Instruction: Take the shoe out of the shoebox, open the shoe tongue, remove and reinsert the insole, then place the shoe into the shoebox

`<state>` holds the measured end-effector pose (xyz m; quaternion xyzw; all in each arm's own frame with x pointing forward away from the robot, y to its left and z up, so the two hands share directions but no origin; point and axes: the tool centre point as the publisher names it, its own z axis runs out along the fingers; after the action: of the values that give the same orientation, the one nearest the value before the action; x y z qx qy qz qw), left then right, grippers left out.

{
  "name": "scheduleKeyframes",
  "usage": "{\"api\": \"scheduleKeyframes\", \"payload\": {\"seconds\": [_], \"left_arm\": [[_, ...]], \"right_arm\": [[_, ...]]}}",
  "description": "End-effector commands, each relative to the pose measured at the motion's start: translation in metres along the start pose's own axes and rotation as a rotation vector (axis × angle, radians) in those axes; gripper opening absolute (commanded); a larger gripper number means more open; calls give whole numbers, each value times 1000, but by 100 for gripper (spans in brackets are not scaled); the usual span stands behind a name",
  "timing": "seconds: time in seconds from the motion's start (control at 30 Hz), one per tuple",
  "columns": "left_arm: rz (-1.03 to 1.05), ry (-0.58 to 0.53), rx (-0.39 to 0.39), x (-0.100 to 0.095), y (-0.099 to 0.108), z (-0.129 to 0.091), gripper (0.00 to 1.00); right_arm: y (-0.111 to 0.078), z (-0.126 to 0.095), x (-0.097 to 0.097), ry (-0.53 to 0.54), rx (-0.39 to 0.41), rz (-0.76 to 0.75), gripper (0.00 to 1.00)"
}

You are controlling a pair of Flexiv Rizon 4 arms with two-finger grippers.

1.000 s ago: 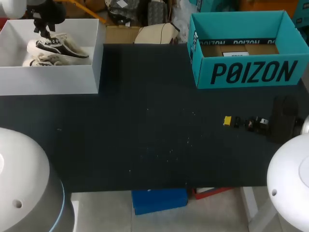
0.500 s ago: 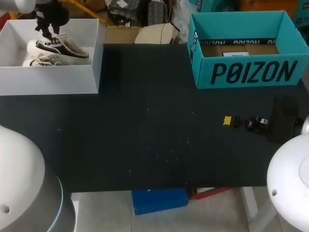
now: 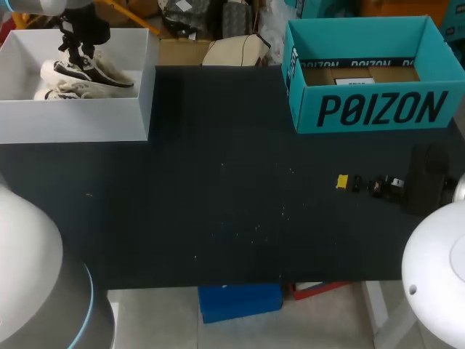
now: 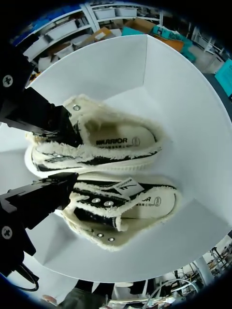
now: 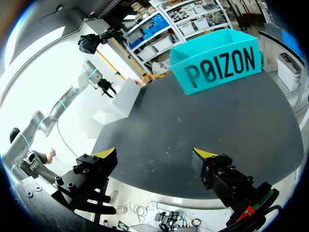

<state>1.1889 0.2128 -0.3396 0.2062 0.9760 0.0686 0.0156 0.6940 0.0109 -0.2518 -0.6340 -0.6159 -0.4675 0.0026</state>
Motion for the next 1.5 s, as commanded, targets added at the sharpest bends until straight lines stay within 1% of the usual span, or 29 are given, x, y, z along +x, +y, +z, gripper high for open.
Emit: {"api": "scheduleKeyframes", "payload": {"seconds": [0.03,0.37,0.43,0.47,0.5,0.53,0.57,0.7,1.1,1.27,1.4,1.5], "left_arm": [[1,44,5,-6,4,10,38],[7,88,-5,-5,-1,24,35],[10,98,-3,-5,-1,29,32],[10,103,-8,-5,-1,30,27],[10,106,-7,-5,-1,30,16],[3,116,-12,-5,-1,30,0],[1,114,-23,-5,-1,30,0],[-5,98,-23,-4,3,24,0],[-53,22,-27,5,6,-14,0],[-87,-7,-28,11,2,-27,0],[-157,-50,-43,15,1,-33,0],[-218,-96,-89,16,2,-35,0]], "right_arm": [[2,-1,-1,3,12,4,100],[2,-1,-1,3,12,4,100],[2,-1,-1,3,12,4,100],[2,-1,-1,3,12,4,100],[2,-1,-1,3,12,4,100],[2,-1,-1,3,12,4,100],[2,-1,-1,3,12,4,100],[2,-1,-1,3,12,4,100],[2,-1,-1,3,12,4,100],[2,-1,-1,3,12,4,100],[2,-1,-1,3,12,4,100],[2,-1,-1,3,12,4,100]]}}
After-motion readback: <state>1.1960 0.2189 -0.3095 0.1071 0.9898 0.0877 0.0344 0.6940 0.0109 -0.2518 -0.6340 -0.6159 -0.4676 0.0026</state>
